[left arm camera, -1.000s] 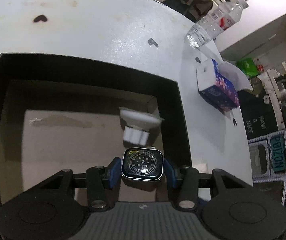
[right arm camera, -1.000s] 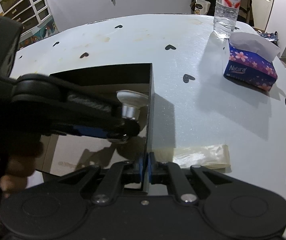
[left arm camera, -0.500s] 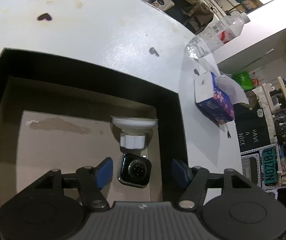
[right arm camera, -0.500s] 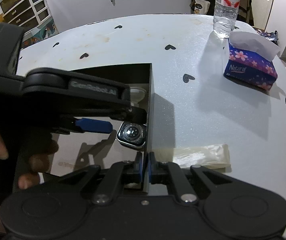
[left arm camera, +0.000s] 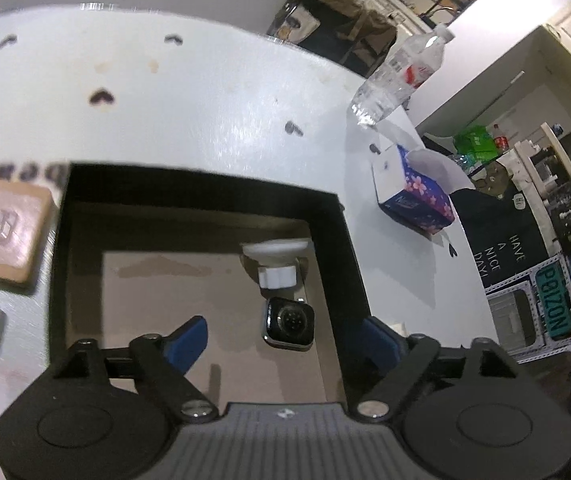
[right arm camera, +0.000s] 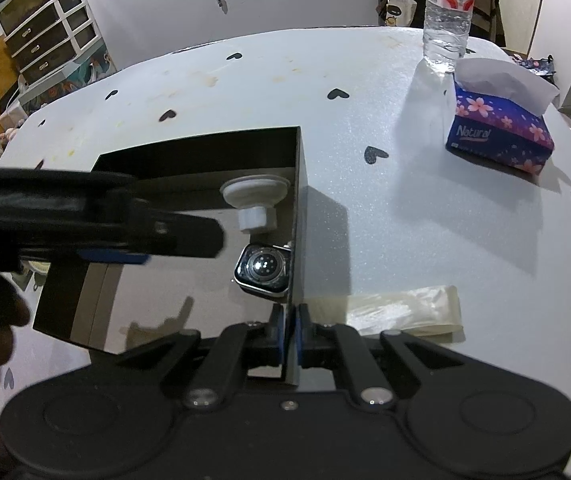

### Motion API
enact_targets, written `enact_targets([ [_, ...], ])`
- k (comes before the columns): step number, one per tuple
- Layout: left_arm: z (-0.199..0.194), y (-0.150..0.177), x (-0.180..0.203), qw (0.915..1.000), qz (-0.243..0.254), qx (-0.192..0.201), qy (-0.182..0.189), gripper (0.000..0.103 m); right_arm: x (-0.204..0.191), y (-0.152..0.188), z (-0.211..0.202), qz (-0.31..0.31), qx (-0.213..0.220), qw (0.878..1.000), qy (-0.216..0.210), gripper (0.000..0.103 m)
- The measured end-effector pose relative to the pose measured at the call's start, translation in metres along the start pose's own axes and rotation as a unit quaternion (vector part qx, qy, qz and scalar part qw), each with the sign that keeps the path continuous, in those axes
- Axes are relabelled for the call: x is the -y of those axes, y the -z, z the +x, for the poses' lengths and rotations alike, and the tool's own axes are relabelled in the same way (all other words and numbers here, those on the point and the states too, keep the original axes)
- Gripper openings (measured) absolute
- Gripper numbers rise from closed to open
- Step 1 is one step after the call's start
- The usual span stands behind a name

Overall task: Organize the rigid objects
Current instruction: 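Move the left gripper back to the white square charger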

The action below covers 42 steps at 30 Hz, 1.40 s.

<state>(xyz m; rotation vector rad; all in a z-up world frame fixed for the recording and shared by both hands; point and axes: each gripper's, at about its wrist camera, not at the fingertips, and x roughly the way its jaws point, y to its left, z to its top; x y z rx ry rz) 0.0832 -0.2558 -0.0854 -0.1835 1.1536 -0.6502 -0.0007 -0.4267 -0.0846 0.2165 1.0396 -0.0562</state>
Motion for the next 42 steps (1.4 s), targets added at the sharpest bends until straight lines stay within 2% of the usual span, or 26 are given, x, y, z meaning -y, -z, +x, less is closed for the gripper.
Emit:
enact_targets([
  [3,-0.014,0.002,0.002,0.9996,0.021,0.020,-0.006,0.102,0.000,0.000,0.000,0.002,0.000,1.000,-0.001,0.006],
  [9,-0.037,0.008,0.006,0.9966,0.069,0.045,-0.008,0.103,0.001,0.000,0.000,0.004,-0.001,1.000,-0.001,0.006],
  [14,-0.056,0.016,0.002,0.9928,0.095,0.068,-0.026,0.103,0.001,0.000,0.000,0.005,0.000,1.000,0.001,0.006],
  [27,-0.096,0.032,-0.045,0.9894,0.049,0.112,-0.077,0.103,0.001,0.001,0.000,0.008,0.000,1.000,0.002,0.006],
  [33,-0.107,0.040,-0.071,0.9850,0.038,0.128,-0.109,0.103,0.000,0.000,0.000,0.008,-0.002,1.000,0.004,0.006],
  [38,-0.113,0.049,-0.095,0.9802,0.053,0.138,-0.132,0.103,0.000,-0.001,0.001,0.007,-0.004,1.000,0.006,0.006],
  [42,-0.115,0.052,-0.119,0.9777,0.064,0.126,-0.155,0.101,0.000,-0.002,0.001,0.010,-0.006,1.000,0.006,0.006],
])
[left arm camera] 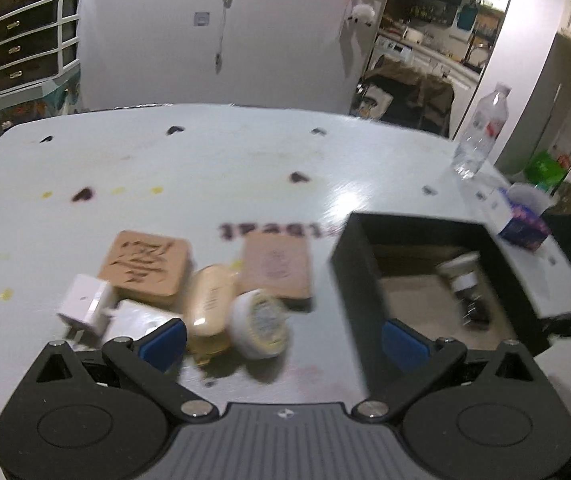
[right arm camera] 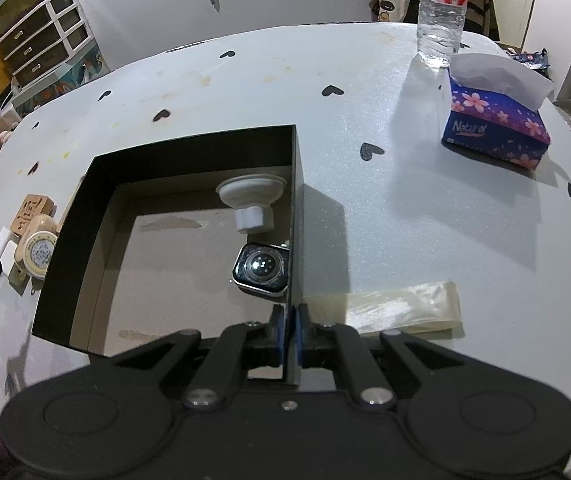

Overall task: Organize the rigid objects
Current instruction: 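Move the left gripper back to the white square charger, then grasp the white square charger with the left gripper and lift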

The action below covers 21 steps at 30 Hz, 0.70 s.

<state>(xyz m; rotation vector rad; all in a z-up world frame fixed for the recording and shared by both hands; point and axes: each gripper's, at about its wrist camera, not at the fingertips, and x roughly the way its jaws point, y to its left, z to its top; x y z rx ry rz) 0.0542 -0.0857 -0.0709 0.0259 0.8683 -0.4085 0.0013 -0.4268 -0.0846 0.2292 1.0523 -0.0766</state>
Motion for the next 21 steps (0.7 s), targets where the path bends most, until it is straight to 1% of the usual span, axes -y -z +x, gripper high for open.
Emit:
enact_targets([
  [1,0.002,0.002,-0.007,1.0000,0.002,-0.003,-0.007,0.101,0.000,0.000,0.000,0.001,0.000,1.000,0.001,0.006],
  [7,0.013,0.007,-0.040,0.9988,0.018,-0.023,-0.038,0.089,-0.002,0.000,0.001,0.006,-0.001,1.000,0.007,0.006],
  [9,0.018,0.007,-0.050,0.9982,0.022,-0.032,-0.046,0.081,-0.002,0.000,0.001,0.009,-0.001,1.000,0.009,0.005],
  [10,0.021,0.008,-0.054,0.9978,0.023,-0.037,-0.051,0.079,-0.003,0.000,0.001,0.010,-0.001,1.000,0.010,0.005],
  [12,0.025,0.007,-0.062,0.9971,0.024,-0.044,-0.056,0.068,-0.003,0.000,0.001,0.014,-0.001,1.000,0.012,0.005],
  [15,0.029,0.005,-0.069,0.9961,0.031,-0.049,-0.066,0.057,-0.003,0.000,0.002,0.018,-0.001,1.000,0.015,0.005],
  [17,0.032,0.004,-0.073,0.9958,0.033,-0.054,-0.066,0.056,-0.003,0.001,0.003,0.019,-0.001,1.000,0.017,0.005],
  [21,0.040,0.001,-0.073,0.9951,0.044,-0.062,-0.064,0.056,-0.004,0.001,0.003,0.023,-0.001,1.000,0.020,0.005],
])
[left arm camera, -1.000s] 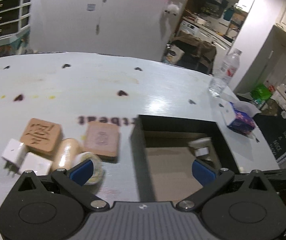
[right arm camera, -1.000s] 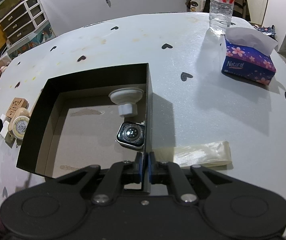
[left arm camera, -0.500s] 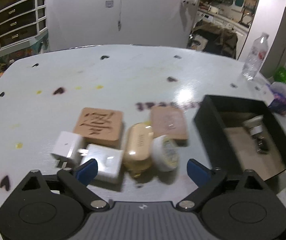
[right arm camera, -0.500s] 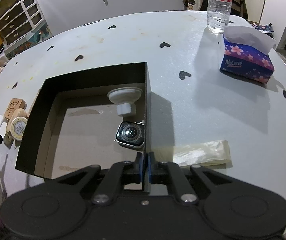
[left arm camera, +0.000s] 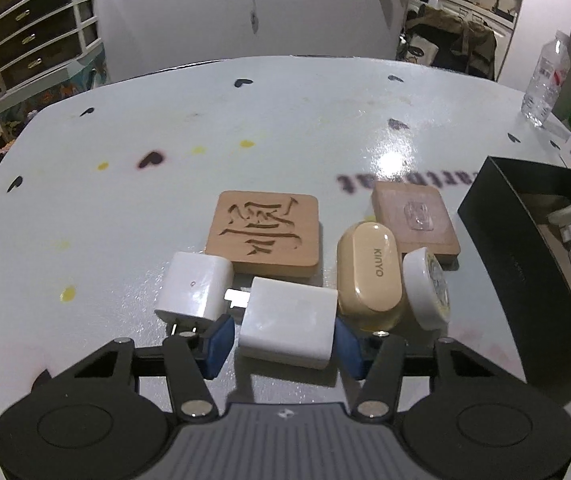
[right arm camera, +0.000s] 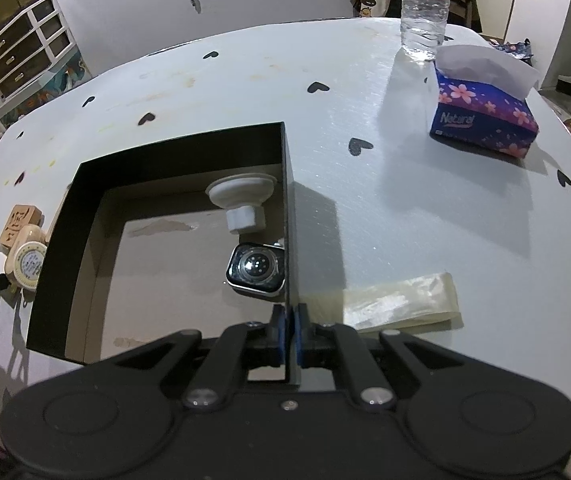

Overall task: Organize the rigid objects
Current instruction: 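Grasp the white square charger with the left gripper and lift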

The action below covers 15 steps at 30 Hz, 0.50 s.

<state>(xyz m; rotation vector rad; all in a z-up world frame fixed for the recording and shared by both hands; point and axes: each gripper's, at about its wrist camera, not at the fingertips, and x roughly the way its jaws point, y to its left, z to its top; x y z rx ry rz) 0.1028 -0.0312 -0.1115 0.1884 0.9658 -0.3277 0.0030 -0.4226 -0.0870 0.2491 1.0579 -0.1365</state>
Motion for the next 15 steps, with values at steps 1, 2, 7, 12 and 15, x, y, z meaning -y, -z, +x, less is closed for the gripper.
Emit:
enact_targets([
  [1,0.001,-0.001,0.002,1.0000,0.007,-0.001,-0.002,0.055,0.000,0.000,0.000,0.001,0.000,1.000,0.000,0.005],
  [2,0.003,-0.002,0.003,0.9999,0.014,-0.003,-0.003,0.055,0.000,0.000,0.000,0.001,0.000,1.000,0.001,0.005],
  [7,0.012,-0.007,0.006,0.9993,0.028,-0.023,-0.005,0.053,-0.001,0.000,0.001,0.002,-0.001,1.000,0.003,0.005],
  [12,0.014,-0.011,0.006,0.9992,0.016,-0.036,-0.008,0.052,-0.001,0.000,0.001,0.001,-0.002,1.000,0.004,0.005],
  [15,0.012,-0.008,0.009,0.9992,0.006,-0.038,-0.015,0.051,-0.002,0.000,0.002,-0.001,-0.003,1.000,0.004,0.005],
])
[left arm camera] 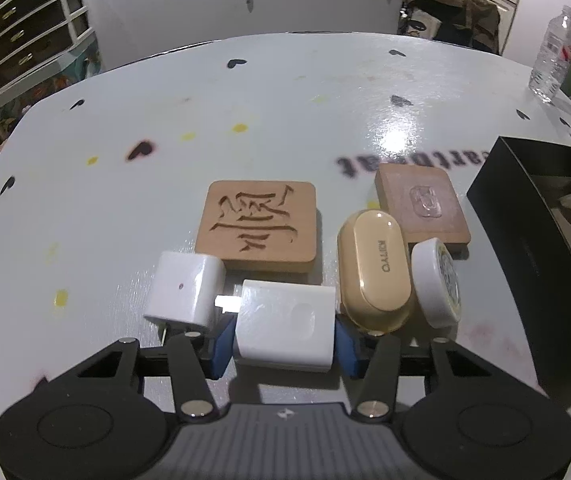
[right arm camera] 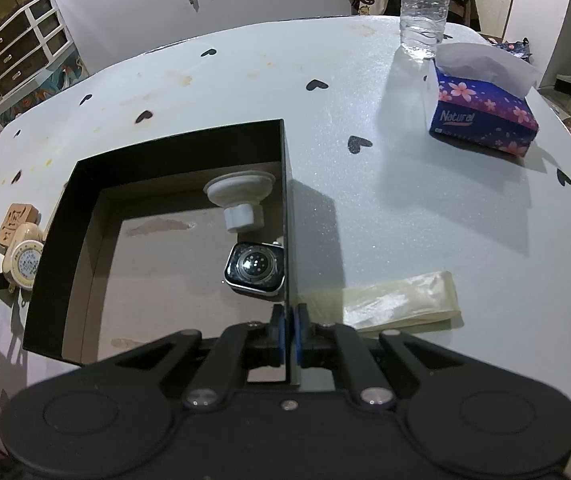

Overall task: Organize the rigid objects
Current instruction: 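Grasp the white square charger with the left gripper and lift, then carry the charger with the left gripper into the box and lower it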

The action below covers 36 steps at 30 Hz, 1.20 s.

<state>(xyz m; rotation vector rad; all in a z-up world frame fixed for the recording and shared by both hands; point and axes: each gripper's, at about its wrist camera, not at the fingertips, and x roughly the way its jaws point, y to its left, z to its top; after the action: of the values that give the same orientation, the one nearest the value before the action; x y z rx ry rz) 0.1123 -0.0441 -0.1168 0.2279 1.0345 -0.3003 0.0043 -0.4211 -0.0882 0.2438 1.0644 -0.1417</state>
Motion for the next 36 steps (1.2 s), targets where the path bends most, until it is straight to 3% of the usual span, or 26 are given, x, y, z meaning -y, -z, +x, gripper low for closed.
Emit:
enact_targets([
  [8,-0.017,0.021,0.002,0.9978,-0.065,-0.003,-0.010,0.051,0.001,0.000,0.001,-0.004,0.000,1.000,-0.003,0.005],
  [14,-0.053,0.016,0.007,0.9926,-0.115,0.038,-0.004,0.051,-0.001,-0.001,0.001,-0.010,-0.001,1.000,-0.002,0.005],
  [17,-0.075,-0.003,0.017,0.9898,-0.121,0.067,0.034,0.051,-0.001,-0.001,0.001,-0.010,-0.001,1.000,-0.001,0.005],
  [20,-0.085,-0.027,0.033,0.9818,-0.127,0.069,0.123,0.051,-0.001,-0.001,0.001,-0.010,-0.001,1.000,-0.001,0.005],
  [23,-0.090,-0.048,0.065,0.9785,-0.092,0.068,0.172,0.051,-0.001,-0.001,0.001,-0.009,-0.001,1.000,-0.003,0.005],
  [26,-0.087,-0.062,0.102,0.9748,-0.056,0.053,0.210,0.051,0.000,-0.001,0.001,-0.009,-0.001,1.000,-0.004,0.005],
  [31,-0.060,-0.069,0.158,0.9719,-0.022,0.002,0.234,0.051,0.000,-0.002,0.001,-0.013,-0.003,1.000,-0.005,0.005],
  [36,-0.017,-0.061,0.188,0.9650,-0.056,-0.081,0.243,0.051,0.000,-0.002,0.001,-0.012,-0.004,1.000,-0.005,0.005],
])
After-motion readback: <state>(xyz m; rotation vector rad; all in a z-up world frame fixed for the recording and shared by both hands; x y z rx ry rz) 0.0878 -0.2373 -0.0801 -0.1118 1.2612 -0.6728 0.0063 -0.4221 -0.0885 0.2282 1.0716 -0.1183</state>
